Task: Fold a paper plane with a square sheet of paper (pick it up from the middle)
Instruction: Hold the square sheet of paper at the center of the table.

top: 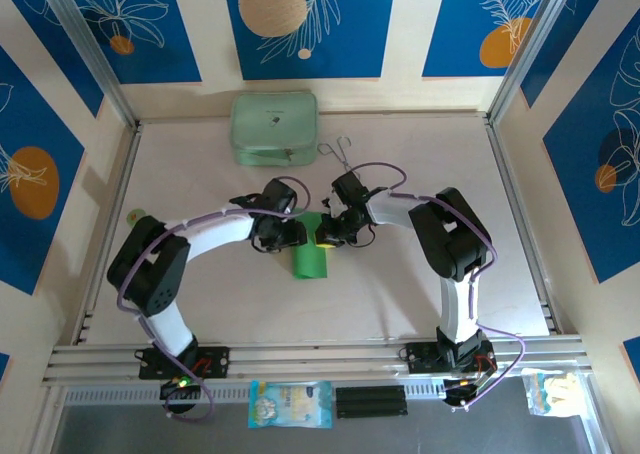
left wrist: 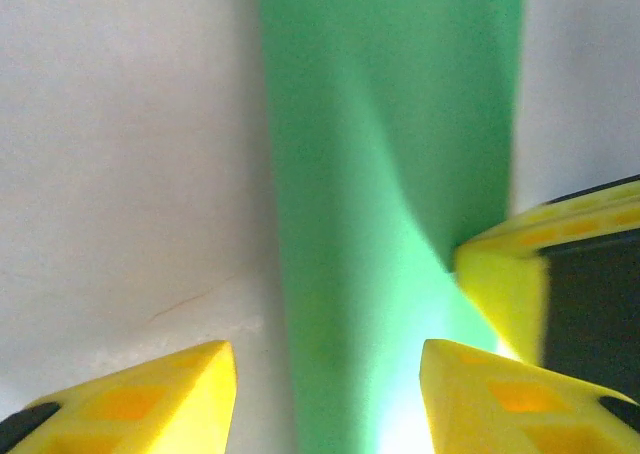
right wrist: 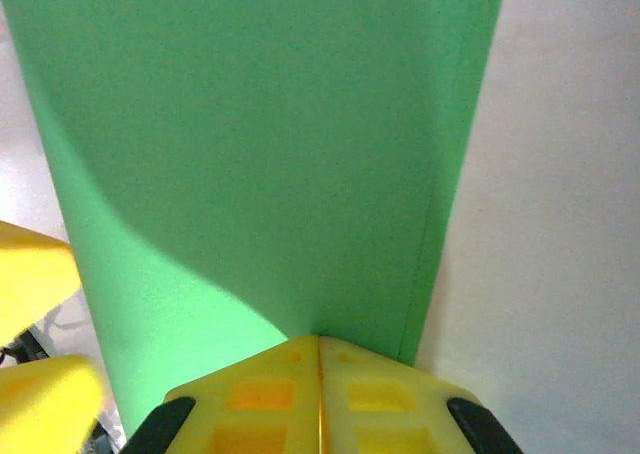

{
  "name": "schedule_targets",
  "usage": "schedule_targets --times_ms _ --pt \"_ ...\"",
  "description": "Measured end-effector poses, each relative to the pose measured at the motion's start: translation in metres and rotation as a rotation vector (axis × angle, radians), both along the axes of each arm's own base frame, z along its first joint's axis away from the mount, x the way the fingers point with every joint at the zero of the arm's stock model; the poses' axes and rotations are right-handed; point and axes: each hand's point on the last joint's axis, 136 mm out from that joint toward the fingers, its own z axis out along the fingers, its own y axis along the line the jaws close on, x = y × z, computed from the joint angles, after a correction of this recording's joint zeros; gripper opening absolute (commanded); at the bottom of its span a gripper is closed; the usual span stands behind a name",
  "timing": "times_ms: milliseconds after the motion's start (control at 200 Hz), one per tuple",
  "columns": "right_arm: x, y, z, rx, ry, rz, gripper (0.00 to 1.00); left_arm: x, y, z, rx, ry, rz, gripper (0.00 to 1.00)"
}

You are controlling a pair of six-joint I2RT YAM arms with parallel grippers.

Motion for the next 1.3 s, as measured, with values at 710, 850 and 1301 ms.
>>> schedule_targets --times_ms 710,850,1301 --pt "0.001 0.002 0.004 0.001 0.0 0.012 0.18 -0.005 -0.006 -0.029 -0.017 0.094 0.0 0.53" --pt "0.002 0.003 0.006 0.001 0.004 0.003 0.19 -0.006 -0.006 -0.031 -0.015 0.101 0.007 0.53" --pt "0.025 -0.012 0.069 0.067 -0.122 -0.133 0.23 -0.005 -0.004 -0.035 0.003 0.11 0.014 0.53"
